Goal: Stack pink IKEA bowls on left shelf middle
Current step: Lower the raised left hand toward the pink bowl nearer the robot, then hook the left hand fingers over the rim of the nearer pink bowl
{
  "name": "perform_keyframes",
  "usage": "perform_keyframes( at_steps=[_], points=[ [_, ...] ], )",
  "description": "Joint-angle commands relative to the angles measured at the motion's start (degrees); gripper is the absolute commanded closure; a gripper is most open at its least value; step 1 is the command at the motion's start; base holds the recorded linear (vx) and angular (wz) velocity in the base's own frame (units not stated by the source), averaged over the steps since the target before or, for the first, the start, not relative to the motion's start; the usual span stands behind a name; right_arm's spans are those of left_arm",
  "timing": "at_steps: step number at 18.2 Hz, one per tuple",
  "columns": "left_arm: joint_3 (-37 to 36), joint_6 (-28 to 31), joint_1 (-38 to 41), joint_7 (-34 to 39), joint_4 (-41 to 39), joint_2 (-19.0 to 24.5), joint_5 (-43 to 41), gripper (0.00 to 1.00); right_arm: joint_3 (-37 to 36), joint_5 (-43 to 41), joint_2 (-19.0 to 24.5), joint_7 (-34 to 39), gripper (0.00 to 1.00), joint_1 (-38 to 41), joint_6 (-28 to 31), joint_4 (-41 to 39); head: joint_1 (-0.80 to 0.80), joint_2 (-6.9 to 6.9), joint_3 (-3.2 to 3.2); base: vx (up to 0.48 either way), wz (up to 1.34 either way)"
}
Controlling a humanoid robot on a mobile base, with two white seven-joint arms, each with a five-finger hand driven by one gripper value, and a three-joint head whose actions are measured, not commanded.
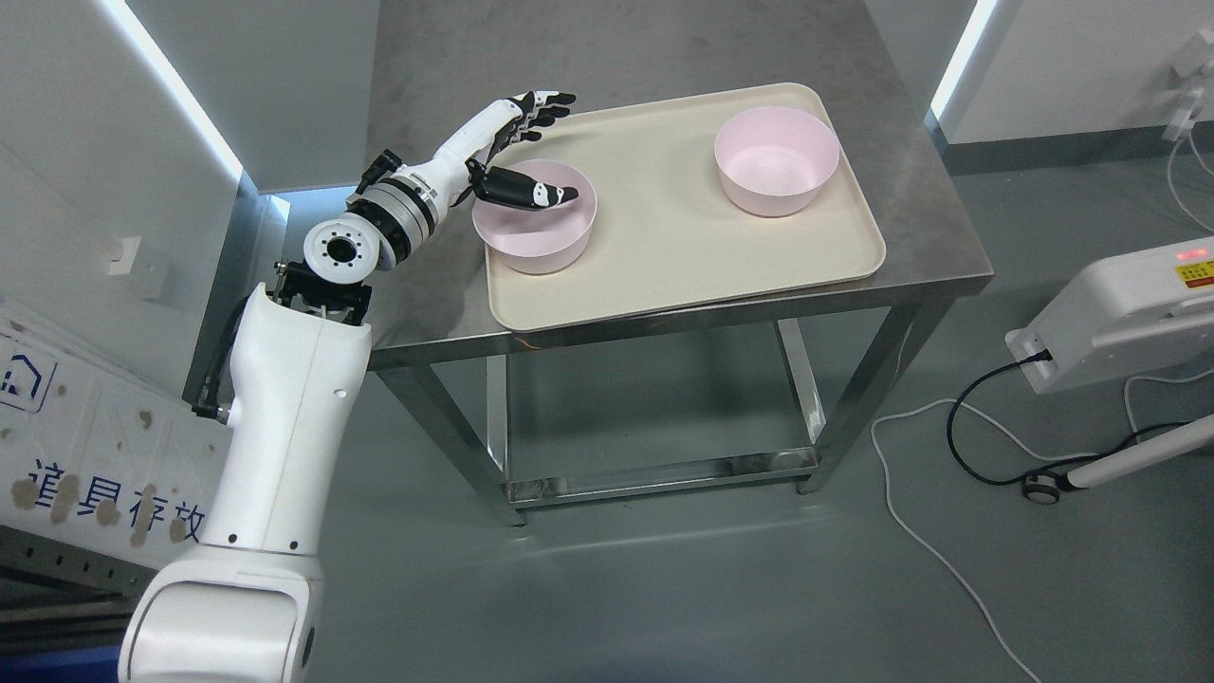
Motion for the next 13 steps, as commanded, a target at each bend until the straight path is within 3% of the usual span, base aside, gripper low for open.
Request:
perform_keyframes(
  at_steps=[1,5,9,13],
  points=[
    [3.9,0.0,-2.1,-4.8,7.2,2.9,-2.8,0.25,0.0,0.0,-1.0,0.0,0.00,0.0,-0.2,0.0,0.00,0.00,0.00,0.075,-0.03],
    [5.4,0.0,-1.8,-10.1,6.7,5.7,-2.6,0.29,0.0,0.0,-1.0,0.0,0.00,0.0,-0.2,0.0,0.00,0.00,0.00,0.056,-0.04],
    [5.4,-0.7,-1.8,-10.8,6.5,6.1,-2.5,0.44,0.0,0.0,-1.0,0.0,0.00,0.0,-0.2,0.0,0.00,0.00,0.00,0.032,-0.04],
    [3.9,-5.5,-1.4,-10.9,6.2,6.2,-2.7,0.52,0.0,0.0,-1.0,0.0,0.00,0.1,-0.2,0.0,0.00,0.00,0.00,0.013,-0.05]
  ],
)
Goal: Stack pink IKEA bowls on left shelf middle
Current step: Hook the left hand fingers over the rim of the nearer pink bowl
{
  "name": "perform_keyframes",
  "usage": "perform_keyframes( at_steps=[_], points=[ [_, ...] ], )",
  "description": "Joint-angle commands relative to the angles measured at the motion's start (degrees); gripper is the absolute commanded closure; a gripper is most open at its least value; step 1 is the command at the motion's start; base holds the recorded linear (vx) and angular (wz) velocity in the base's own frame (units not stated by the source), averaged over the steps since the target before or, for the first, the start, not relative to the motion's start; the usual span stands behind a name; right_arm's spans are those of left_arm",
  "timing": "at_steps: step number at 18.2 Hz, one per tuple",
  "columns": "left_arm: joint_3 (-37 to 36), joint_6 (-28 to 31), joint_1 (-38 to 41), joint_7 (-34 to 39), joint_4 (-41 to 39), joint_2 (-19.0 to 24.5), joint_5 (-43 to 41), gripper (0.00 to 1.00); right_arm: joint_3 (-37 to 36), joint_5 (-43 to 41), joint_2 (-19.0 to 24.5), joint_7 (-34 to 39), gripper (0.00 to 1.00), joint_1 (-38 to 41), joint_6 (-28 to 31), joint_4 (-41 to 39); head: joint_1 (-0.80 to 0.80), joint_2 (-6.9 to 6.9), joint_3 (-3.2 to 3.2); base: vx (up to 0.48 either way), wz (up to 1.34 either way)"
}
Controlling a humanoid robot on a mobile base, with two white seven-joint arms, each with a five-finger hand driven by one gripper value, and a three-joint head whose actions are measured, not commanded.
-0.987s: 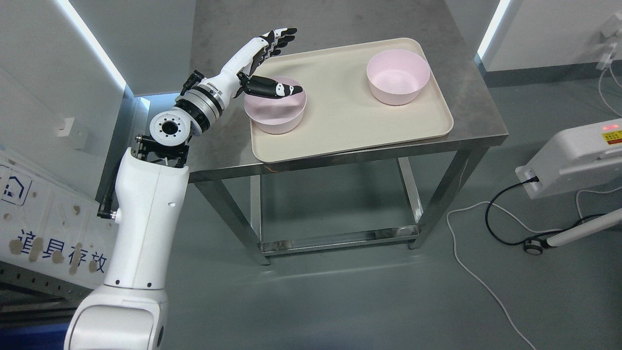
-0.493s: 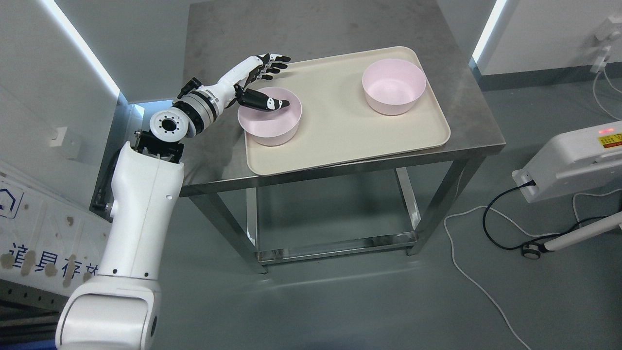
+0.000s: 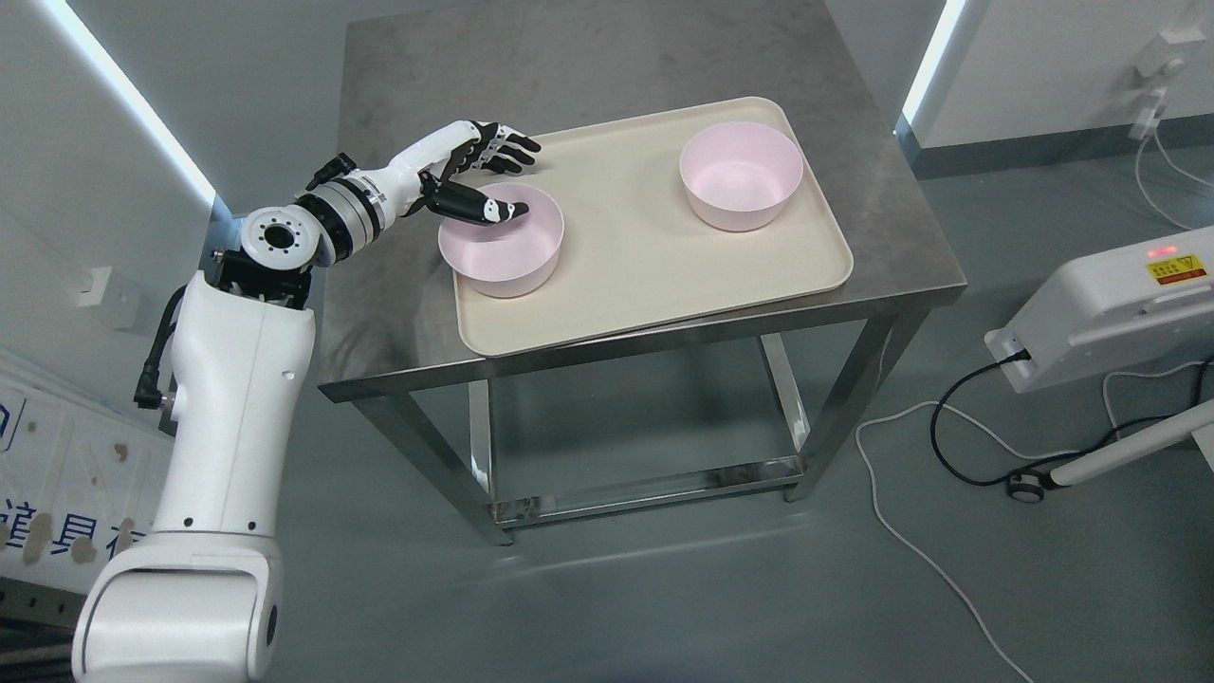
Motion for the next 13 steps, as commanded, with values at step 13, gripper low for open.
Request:
perform_keyframes(
  at_steps=[13],
  points=[
    [0.8,-12.3,1.6,-0.6,-2.3,0.0,-0.1,0.58,0.0,0.0,-1.0,0.0,0.00,0.0,0.0,0.0,0.00,0.00,0.00,0.000,0.00]
  ],
)
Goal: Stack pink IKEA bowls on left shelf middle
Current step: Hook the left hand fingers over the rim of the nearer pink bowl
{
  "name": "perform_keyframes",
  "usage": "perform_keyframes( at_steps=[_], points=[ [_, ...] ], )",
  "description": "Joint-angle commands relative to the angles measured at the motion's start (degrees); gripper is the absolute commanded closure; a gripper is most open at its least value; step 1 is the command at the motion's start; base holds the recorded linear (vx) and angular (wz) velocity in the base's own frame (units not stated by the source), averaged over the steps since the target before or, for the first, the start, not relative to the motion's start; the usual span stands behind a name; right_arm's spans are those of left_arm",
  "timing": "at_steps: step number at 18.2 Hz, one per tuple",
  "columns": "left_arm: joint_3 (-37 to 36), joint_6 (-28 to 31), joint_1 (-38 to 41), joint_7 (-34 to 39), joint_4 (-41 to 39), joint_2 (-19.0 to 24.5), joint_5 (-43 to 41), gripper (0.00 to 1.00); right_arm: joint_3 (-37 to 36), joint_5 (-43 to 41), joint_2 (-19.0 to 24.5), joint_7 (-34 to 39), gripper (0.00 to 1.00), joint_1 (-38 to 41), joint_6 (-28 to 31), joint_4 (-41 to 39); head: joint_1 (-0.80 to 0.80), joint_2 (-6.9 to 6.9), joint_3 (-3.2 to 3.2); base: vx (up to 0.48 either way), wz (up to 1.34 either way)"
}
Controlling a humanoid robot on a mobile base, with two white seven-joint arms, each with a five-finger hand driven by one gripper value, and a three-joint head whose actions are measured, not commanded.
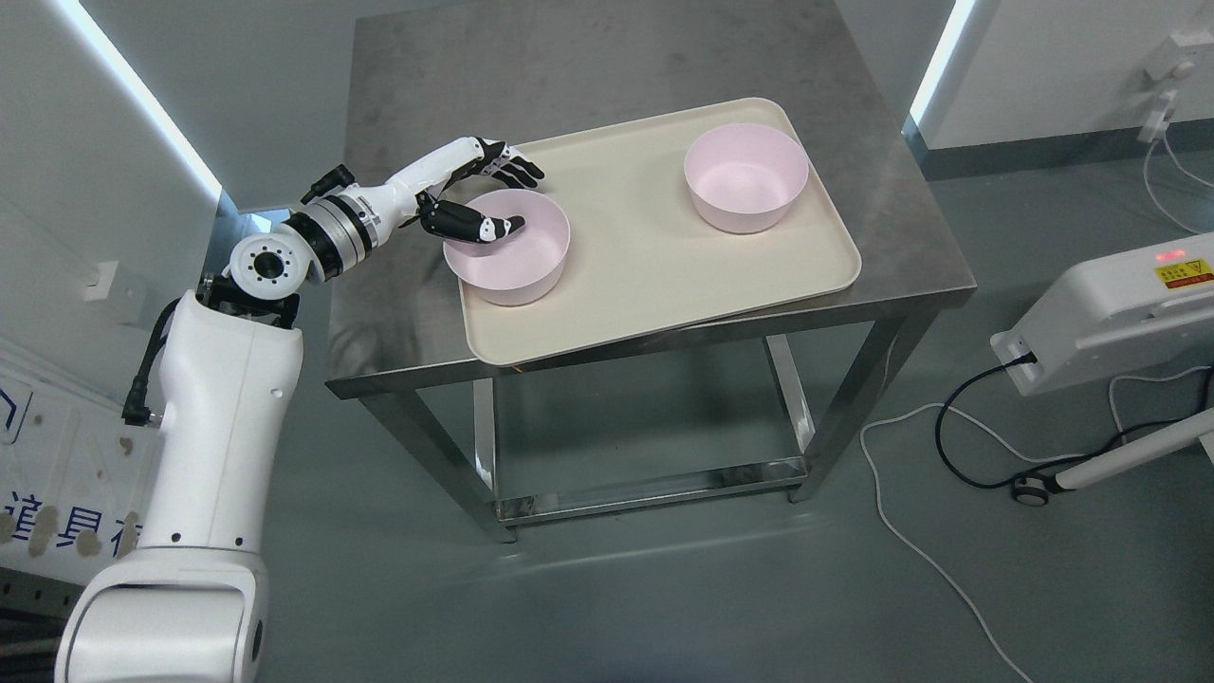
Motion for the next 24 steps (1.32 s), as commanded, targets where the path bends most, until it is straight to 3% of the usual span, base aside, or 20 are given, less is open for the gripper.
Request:
perform_keyframes(
  at_steps=[1,6,12,18,24],
  points=[
    [2.2,-0.5,-0.3,0.3,-2.4,-1.8,0.4,0.58,0.0,0.0,-1.0,0.0,0.00,0.1,0.0,0.0,0.00,0.00,0.00,0.000,0.00],
    [3.8,-0.7,-1.0,0.3,-2.7,-1.9,0.4,0.58,0.0,0.0,-1.0,0.0,0.00,0.0,0.0,0.0,0.00,0.00,0.00,0.000,0.00],
    [0.5,-3.9,-0.3,-2.8,-2.6,4.5,0.0,0.58,0.0,0.0,-1.0,0.0,0.00,0.0,0.0,0.0,0.00,0.00,0.00,0.000,0.00],
    [-3.7,-4.0,-0.3,-3.0,-2.6,6.2,-0.5,0.61,0.0,0.0,-1.0,0.0,0.00,0.0,0.0,0.0,0.00,0.00,0.00,0.000,0.00],
    [-4.3,-5.3,-0.8,-2.4,-2.5,4.1,-9.6,0.64,0.0,0.0,-1.0,0.0,0.00,0.0,0.0,0.0,0.00,0.00,0.00,0.000,0.00]
  ],
)
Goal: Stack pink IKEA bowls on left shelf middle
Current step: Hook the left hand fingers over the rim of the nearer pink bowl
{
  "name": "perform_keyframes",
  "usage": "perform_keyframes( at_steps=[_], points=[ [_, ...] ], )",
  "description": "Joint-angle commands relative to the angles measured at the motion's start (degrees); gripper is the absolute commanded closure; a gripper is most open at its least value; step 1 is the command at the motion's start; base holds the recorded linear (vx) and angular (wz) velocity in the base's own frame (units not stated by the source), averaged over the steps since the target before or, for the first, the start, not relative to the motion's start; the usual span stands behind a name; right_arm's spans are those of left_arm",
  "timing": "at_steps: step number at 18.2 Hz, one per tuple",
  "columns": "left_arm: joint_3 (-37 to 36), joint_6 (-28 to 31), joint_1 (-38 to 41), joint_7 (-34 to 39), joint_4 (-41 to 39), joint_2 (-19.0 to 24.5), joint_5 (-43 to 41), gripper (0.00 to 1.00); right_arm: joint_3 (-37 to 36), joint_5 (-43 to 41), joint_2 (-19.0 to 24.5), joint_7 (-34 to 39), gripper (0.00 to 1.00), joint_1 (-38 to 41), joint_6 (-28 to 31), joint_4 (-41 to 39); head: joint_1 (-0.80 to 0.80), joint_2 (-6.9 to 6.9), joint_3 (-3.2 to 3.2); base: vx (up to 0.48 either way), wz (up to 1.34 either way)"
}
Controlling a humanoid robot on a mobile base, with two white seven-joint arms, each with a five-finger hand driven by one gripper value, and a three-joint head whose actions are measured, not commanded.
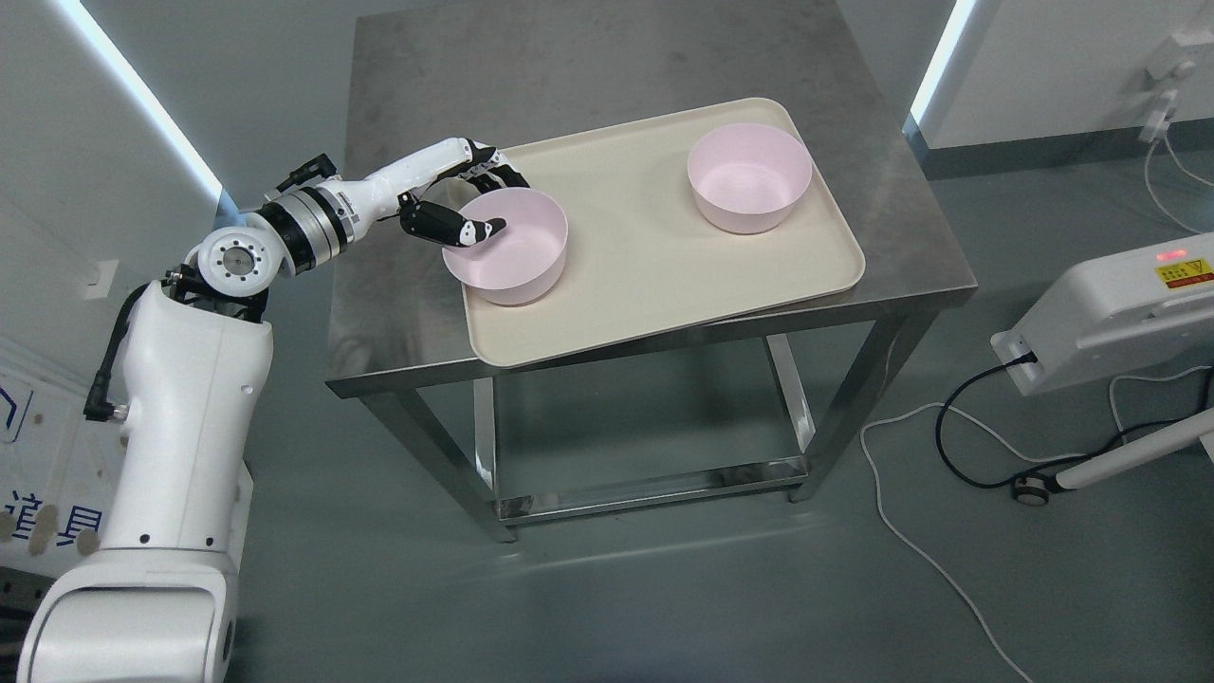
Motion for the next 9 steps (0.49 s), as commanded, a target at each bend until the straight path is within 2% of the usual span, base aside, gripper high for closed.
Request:
perform_keyframes(
  at_steps=[1,6,9],
  points=[
    [-2.7,-0.5,-0.3,0.5,-0.2,-0.4,-7.1,0.66,0.0,0.0,-1.0,0.0,0.00,0.0,0.0,0.0,0.00,0.00,0.00,0.000,0.00],
    [-1.8,-3.9,-0.5,1.6,-0.3,-3.7,-7.8,0.82,0.0,0.0,-1.0,0.0,0.00,0.1,0.0,0.0,0.00,0.00,0.00,0.000,0.00],
    [-0.5,-6.9,-0.3,1.5,-0.3,-3.9,-7.8,0.94,0.0,0.0,-1.0,0.0,0.00,0.0,0.0,0.0,0.00,0.00,0.00,-0.001,0.01]
  ],
)
